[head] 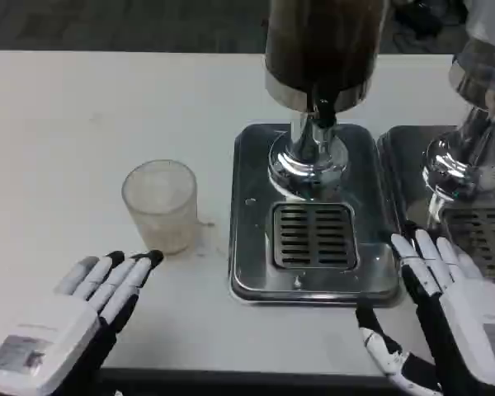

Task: Grasp the cup under the faucet to collect the drink, then remove the cup.

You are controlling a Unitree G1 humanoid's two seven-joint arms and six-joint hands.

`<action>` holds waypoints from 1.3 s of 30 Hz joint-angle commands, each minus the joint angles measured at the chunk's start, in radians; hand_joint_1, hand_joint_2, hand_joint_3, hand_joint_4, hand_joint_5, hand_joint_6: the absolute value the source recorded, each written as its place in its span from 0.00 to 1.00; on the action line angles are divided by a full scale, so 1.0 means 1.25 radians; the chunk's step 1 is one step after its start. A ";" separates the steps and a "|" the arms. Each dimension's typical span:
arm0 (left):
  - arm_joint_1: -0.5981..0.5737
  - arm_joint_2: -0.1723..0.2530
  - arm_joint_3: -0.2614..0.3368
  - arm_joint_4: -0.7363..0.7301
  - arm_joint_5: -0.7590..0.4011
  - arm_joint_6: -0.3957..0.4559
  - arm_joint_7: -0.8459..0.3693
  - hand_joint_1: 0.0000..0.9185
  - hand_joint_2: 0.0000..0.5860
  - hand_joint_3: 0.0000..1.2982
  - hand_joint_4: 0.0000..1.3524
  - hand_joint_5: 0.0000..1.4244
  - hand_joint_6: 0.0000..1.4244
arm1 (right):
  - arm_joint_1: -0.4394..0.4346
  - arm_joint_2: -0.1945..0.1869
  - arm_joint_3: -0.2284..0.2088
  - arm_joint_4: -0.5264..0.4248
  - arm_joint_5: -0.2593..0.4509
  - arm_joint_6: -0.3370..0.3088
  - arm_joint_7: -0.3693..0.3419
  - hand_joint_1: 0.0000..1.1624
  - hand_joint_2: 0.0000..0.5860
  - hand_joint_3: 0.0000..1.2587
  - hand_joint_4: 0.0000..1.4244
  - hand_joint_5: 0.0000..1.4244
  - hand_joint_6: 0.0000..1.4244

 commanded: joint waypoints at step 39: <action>-0.253 -0.026 0.022 0.387 -0.238 -0.232 0.161 0.00 0.00 0.00 0.00 0.00 0.00 | 0.000 0.050 0.007 -0.015 -0.021 0.013 -0.041 0.35 0.76 0.11 0.00 0.00 0.02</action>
